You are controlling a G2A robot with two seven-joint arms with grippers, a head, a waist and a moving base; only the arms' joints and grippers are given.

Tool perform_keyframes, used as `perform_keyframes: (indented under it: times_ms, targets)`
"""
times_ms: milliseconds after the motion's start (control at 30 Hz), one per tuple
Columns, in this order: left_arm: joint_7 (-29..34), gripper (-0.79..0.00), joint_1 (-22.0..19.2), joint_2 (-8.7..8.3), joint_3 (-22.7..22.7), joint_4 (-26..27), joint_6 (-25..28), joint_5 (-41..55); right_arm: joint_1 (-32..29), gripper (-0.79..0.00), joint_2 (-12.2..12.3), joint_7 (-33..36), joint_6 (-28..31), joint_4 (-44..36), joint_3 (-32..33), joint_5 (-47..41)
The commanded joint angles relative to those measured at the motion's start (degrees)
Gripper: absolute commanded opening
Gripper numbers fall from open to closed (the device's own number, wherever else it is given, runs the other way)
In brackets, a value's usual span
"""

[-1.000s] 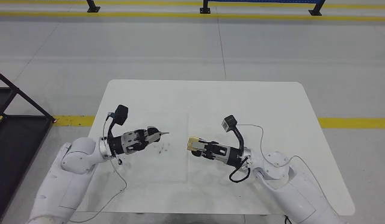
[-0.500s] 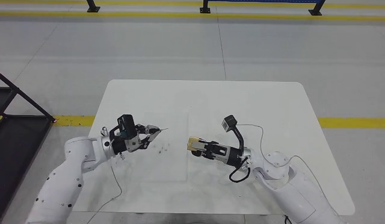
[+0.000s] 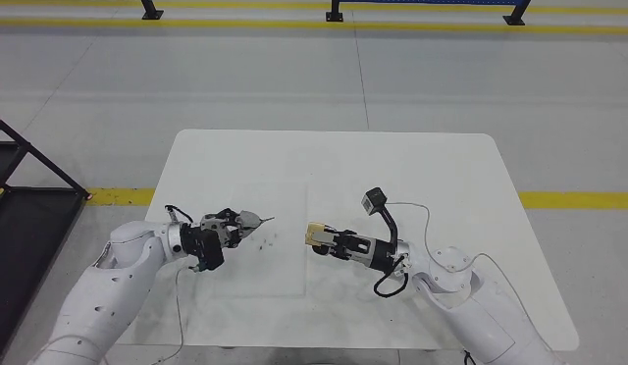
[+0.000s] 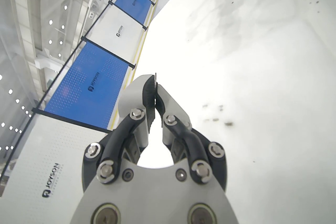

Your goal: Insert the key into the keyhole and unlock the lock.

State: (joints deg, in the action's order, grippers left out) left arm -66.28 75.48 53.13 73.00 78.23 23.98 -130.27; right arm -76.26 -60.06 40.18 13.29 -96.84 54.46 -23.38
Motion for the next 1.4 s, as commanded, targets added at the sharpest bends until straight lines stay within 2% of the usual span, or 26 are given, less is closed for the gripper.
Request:
perform_keyframes:
  times_ms: [0, 33, 67, 567, 733, 933, 1100, 1367]
  targets:
    - [-2.24, -0.785, -0.60, 0.08, -0.86, -0.69, -3.22, -0.37, 0.00, -0.785, 0.00, 0.00, 0.00, 0.00, 0.00, 0.00]
    - [-2.77, -0.785, -0.77, 0.12, -1.07, -0.93, -3.90, -0.21, 0.00, -0.785, 0.00, 0.00, 0.00, 0.00, 0.00, 0.00]
    - [-2.85, -0.785, -1.16, 0.25, -0.85, -1.18, -7.34, 0.60, 0.00, -0.785, 0.00, 0.00, 0.00, 0.00, 0.00, 0.00]
    - [-2.85, -0.785, -1.16, 0.25, -0.85, -1.18, -7.34, 0.60, 0.00, -0.785, 0.00, 0.00, 0.00, 0.00, 0.00, 0.00]
    - [0.68, -0.785, -1.26, -0.09, -1.15, 2.22, -15.59, -7.47, 0.00, -0.785, 0.00, 0.00, 0.00, 0.00, 0.00, 0.00]
    - [-1.49, -0.785, -1.36, -0.38, -1.00, 3.48, -24.37, -11.16, 0.00, -0.785, 0.00, 0.00, 0.00, 0.00, 0.00, 0.00]
    - [-4.85, -0.785, -1.79, -0.57, -0.81, 2.05, -31.57, -12.82, 0.00, -0.785, 0.00, 0.00, 0.00, 0.00, 0.00, 0.00]
    - [-8.26, -0.785, -3.45, -0.77, -1.22, 0.82, -39.15, -16.12, 0.00, -0.785, 0.00, 0.00, 0.00, 0.00, 0.00, 0.00]
